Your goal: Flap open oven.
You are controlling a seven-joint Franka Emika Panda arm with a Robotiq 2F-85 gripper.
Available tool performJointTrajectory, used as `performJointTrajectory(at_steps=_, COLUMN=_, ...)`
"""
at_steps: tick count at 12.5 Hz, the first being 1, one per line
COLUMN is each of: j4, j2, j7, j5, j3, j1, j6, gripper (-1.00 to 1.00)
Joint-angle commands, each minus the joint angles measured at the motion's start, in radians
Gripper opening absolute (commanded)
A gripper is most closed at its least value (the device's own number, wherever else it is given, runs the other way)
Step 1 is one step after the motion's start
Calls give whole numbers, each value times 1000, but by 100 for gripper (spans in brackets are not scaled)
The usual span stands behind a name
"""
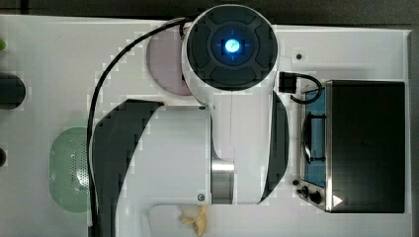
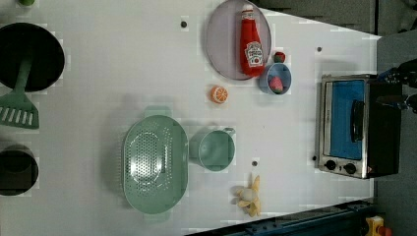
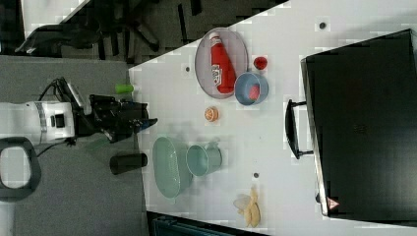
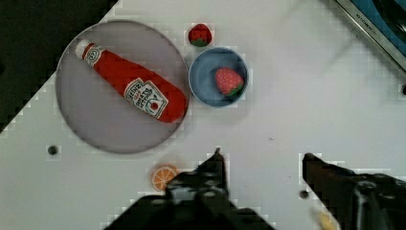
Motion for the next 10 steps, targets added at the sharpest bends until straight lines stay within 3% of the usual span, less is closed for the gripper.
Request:
performJointTrajectory(at_steps=1, j4=-202, j2=-290, j7=-31, j5=-6, j3=-53, j1=-28, j6=-76, gripper=59)
performJointTrajectory(at_steps=3, j4=-201, j2=-290, j7=-31, j5=-6, j3=-53, j1=-28, j6=-75, gripper=99)
performJointTrajectory(at_steps=7, j4=-202, j2=-290, j7=-31, j5=-6, j3=-53, j1=-28, j6=-75, gripper=100)
performJointTrajectory(at_steps=8, j4=-202, j2=-290, j7=-31, j5=-6, j3=-54, j1=-28, j6=-75, gripper=90)
performJointTrajectory(at_steps=10, j4=-202, j2=-290, j7=-31, j5=-6, j3=-56, j1=-28, j6=-75, gripper=38)
